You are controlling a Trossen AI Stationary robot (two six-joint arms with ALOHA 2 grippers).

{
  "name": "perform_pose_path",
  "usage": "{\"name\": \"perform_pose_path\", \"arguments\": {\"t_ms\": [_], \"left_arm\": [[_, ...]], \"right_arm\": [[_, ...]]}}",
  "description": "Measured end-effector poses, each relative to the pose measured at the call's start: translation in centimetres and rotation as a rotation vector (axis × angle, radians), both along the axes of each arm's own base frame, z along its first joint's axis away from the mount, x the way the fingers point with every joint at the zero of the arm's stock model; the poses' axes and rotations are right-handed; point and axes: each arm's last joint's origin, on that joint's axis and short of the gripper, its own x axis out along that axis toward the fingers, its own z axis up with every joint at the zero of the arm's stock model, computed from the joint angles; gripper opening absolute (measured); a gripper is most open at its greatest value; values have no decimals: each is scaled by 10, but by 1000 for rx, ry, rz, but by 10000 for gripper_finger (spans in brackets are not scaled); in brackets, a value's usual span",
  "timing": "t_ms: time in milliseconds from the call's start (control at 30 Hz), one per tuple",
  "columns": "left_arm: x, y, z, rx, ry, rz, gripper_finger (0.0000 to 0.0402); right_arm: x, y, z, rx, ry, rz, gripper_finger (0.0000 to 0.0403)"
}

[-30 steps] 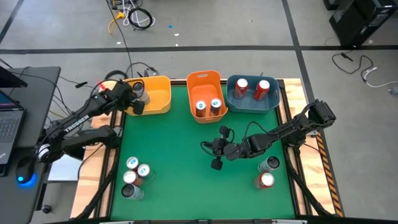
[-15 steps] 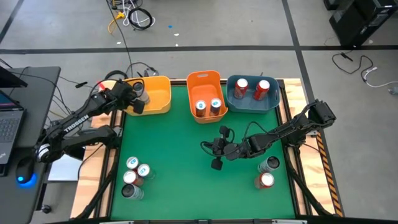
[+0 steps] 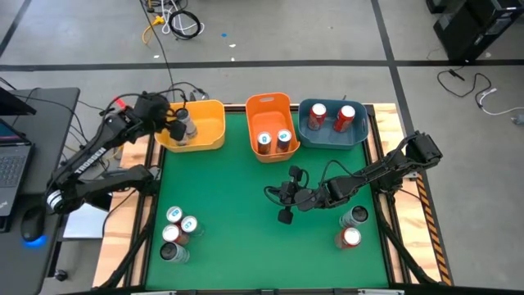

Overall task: Sort soda cans
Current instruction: Adjust the white blue soda can in the yellow bin

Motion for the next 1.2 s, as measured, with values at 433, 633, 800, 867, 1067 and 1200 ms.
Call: {"name": "perform_pose_path", "arguments": {"t_ms": [433,633,800,867,1067,1200], "left_arm": [[32,34,-16,-87,88,-74,349],[37,43,-24,-77,194,-38,349],[39,46,-24,-48,214,-36,349],[39,46,-24,-38,220,-50,349],[43,51,-28,-42,223,-55,349],[46,57,-34,-69,244,-50,349]], "right_arm": [[1,1,1,18,-13,22,0],[1,1,1,18,-13,23,0],[1,1,1,17,-13,23,0],[1,1,1,17,-13,23,0],[1,2,1,19,-13,25,0],[1,2,1,20,-13,28,0]]}}
